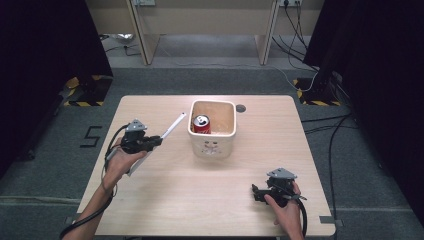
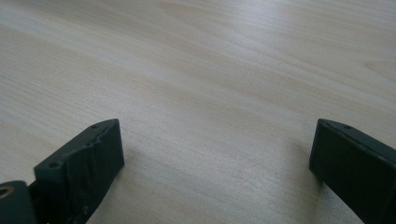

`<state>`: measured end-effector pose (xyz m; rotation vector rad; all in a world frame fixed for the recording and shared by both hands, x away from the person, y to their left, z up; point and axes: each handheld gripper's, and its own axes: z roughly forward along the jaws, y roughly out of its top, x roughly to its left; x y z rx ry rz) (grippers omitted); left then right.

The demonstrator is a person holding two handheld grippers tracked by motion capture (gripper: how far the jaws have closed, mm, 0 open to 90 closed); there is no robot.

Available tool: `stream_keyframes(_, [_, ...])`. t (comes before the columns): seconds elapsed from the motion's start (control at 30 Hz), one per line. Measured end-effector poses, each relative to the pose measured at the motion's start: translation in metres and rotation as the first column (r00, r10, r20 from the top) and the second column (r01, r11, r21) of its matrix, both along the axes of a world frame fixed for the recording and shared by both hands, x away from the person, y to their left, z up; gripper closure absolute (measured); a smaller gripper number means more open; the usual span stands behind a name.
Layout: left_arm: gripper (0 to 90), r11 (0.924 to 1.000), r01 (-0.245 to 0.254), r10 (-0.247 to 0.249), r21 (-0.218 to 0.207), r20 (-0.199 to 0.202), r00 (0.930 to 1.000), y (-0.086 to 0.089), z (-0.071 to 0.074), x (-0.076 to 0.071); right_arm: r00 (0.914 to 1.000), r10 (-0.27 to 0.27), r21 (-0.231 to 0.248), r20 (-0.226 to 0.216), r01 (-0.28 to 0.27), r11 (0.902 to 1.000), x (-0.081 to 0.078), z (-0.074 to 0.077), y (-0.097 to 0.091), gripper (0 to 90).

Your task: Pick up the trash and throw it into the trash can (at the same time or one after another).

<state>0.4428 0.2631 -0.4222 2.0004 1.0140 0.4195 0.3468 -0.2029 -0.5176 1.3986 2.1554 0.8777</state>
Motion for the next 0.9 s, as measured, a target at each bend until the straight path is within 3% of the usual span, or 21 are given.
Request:
stream_keyframes(0.43, [78.9,0.9983,0.051,-0.050,-0.027,0.048,0.9976,-0.014,0.036,0.006,1.0000,0.001,-0.001,0.002,-0.001,1.0000,0.000,0.000,0.000,3.2])
stream_keyframes(0.9, [78.9,0.9883,0.152,-0.149,-0.017,0.101,0.9836,-0.064,0.073,0.017,1.0000,0.002,0.000,0.002,-0.002,1.0000,0.000,0.000,0.000,3.2])
